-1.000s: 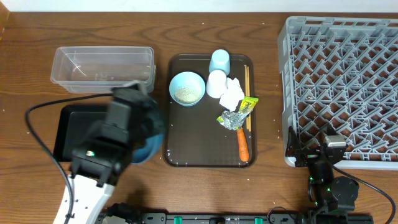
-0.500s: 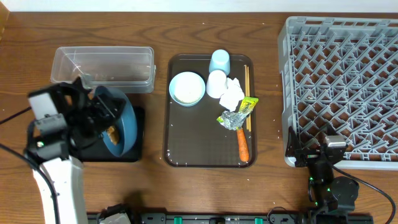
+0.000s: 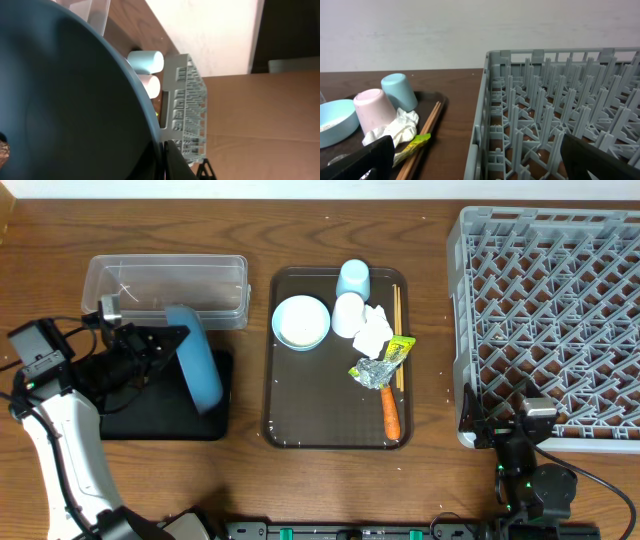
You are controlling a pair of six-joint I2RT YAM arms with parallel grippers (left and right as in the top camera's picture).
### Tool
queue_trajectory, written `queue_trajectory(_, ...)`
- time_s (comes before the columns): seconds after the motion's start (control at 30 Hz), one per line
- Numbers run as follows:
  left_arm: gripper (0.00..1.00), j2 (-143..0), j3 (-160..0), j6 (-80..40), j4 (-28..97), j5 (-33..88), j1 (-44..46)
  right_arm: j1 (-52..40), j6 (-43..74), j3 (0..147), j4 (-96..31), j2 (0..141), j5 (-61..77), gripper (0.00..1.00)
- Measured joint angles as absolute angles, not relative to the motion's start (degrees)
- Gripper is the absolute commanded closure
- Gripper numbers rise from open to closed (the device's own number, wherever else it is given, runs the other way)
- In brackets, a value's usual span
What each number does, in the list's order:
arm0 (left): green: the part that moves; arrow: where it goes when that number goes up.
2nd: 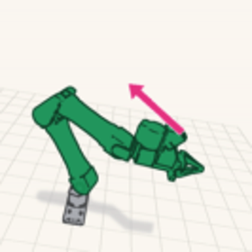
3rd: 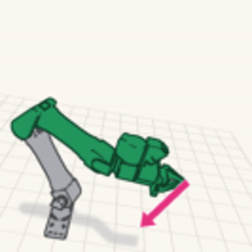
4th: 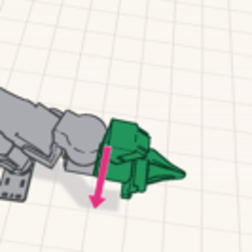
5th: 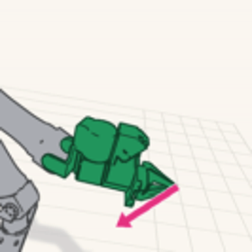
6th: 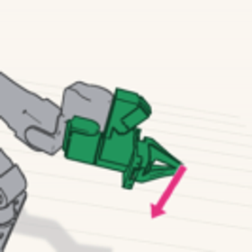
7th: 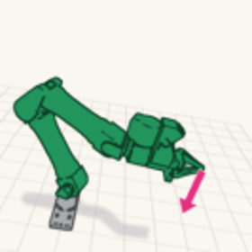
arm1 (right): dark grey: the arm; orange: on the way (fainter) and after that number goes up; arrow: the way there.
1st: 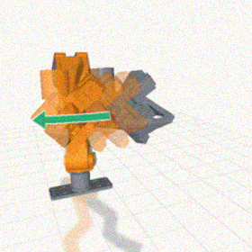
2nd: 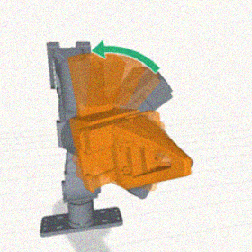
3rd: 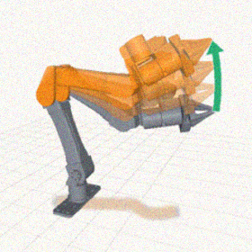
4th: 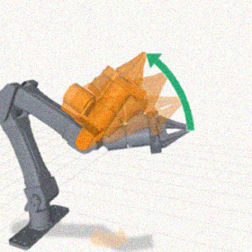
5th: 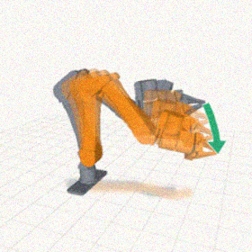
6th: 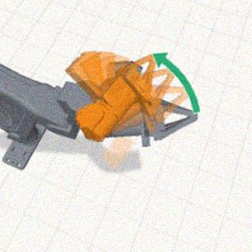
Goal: Sort waste into correct bins and load items into the dishwasher rack
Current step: 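Tilt the blue plate over the black tray to dump the scraps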
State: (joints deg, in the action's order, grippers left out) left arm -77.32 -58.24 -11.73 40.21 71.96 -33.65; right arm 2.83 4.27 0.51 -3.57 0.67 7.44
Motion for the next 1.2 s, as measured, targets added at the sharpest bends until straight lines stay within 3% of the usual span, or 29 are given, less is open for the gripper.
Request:
queue_trajectory(0.77, 0.94, -78.4, -58.2, -11.7, 49.0, 76.6, -44.6, 2.8, 4.3, 0.5, -3.6, 0.7, 7.4, 0.01)
queue_trajectory(1.2, 0.94, -78.4, -58.2, -11.5, 49.0, 77.9, -45.3, 2.8, 4.3, 0.5, -3.6, 0.7, 7.4, 0.01)
